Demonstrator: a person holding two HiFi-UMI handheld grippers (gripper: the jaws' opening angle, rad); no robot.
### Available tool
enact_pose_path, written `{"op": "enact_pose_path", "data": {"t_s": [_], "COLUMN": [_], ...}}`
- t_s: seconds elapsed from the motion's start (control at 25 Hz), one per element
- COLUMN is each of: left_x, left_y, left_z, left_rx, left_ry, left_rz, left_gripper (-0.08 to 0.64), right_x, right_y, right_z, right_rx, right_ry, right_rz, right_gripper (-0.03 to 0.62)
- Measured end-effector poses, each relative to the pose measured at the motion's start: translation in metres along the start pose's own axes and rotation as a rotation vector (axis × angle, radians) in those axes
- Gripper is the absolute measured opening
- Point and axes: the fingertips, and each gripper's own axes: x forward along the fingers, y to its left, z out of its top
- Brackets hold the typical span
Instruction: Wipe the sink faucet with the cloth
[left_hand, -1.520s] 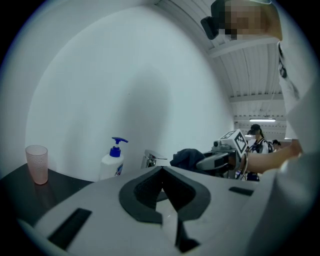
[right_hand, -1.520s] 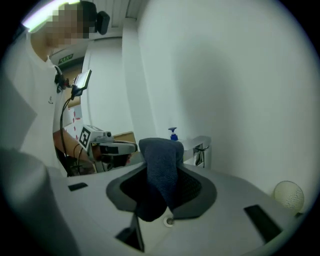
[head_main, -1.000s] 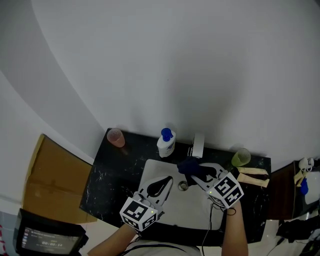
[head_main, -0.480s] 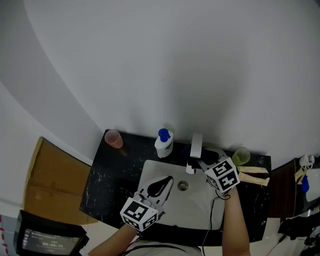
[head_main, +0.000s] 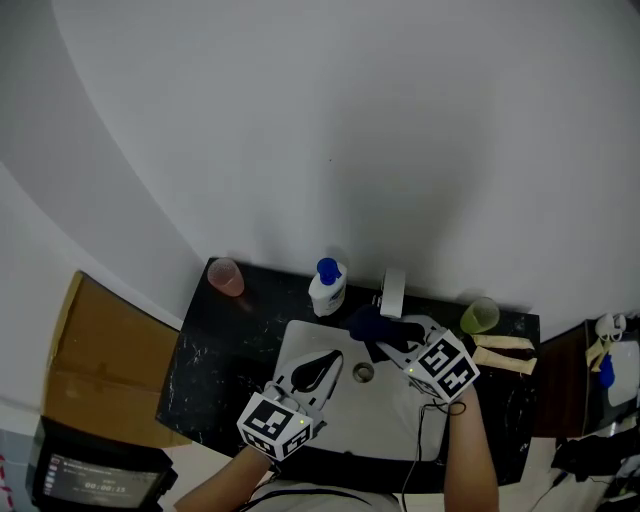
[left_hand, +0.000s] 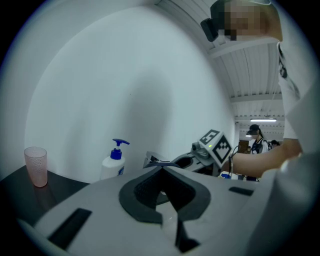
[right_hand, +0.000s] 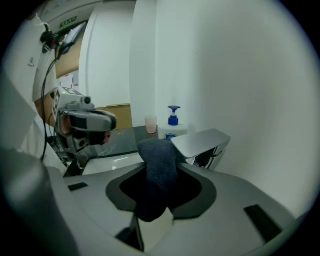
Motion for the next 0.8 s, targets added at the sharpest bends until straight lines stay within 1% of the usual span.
{"op": "enact_pose_path", "data": {"t_s": [0.04, 0.16, 0.24, 0.28, 0.32, 0.36, 0.4, 0.48, 0.56, 0.6, 0.64, 0.68, 0.72, 0.8], "left_x": [0.0, 0.001, 0.001, 0.001, 0.001, 0.0, -0.001, -0.003, -0.005, -0.005, -0.005, -0.004, -0.004, -0.004], "left_y": [-0.001, -0.002, -0.001, -0.001, 0.0, 0.0, 0.001, 0.003, 0.004, 0.003, 0.002, 0.002, 0.001, 0.001], "left_z": [0.0, 0.001, 0.0, 0.0, 0.0, 0.0, 0.0, -0.001, -0.002, -0.002, -0.001, 0.0, 0.001, -0.001], "left_rx": [0.001, 0.004, 0.006, 0.006, 0.007, 0.007, 0.008, 0.01, 0.012, 0.013, 0.013, 0.014, 0.015, 0.019], "left_ry": [-0.001, -0.002, -0.002, -0.001, -0.001, -0.001, -0.001, -0.001, -0.001, 0.0, 0.002, 0.004, 0.005, 0.001], "left_rz": [-0.003, -0.007, -0.006, -0.005, -0.004, -0.003, -0.002, -0.001, -0.004, -0.006, -0.008, -0.009, -0.011, -0.019], "left_gripper": [0.0, 0.0, 0.0, 0.0, 0.0, 0.0, 0.0, 0.0, 0.001, 0.0, 0.0, 0.0, 0.0, 0.0], "right_x": [0.005, 0.0, -0.013, -0.021, -0.03, -0.038, -0.045, -0.049, -0.038, -0.028, -0.018, -0.009, -0.003, 0.0], "right_y": [-0.012, -0.051, -0.062, -0.063, -0.061, -0.055, -0.046, -0.019, 0.003, 0.007, 0.006, 0.0, -0.011, -0.04], "right_z": [0.001, -0.004, -0.018, -0.026, -0.033, -0.035, -0.034, -0.025, -0.018, -0.015, -0.012, -0.008, -0.004, -0.003], "right_rx": [0.03, 0.129, 0.182, 0.192, 0.193, 0.192, 0.193, 0.172, 0.102, 0.071, 0.056, 0.058, 0.072, 0.113], "right_ry": [-0.007, -0.03, -0.021, -0.009, -0.007, -0.021, -0.048, -0.079, -0.048, -0.03, -0.022, -0.025, -0.03, -0.031], "right_rz": [-0.037, -0.2, -0.272, -0.294, -0.3, -0.283, -0.244, -0.124, -0.027, -0.003, 0.003, -0.009, -0.043, -0.156], "right_gripper": [0.13, 0.13, 0.13, 0.13, 0.13, 0.13, 0.13, 0.13, 0.13, 0.13, 0.13, 0.13, 0.13, 0.13]}}
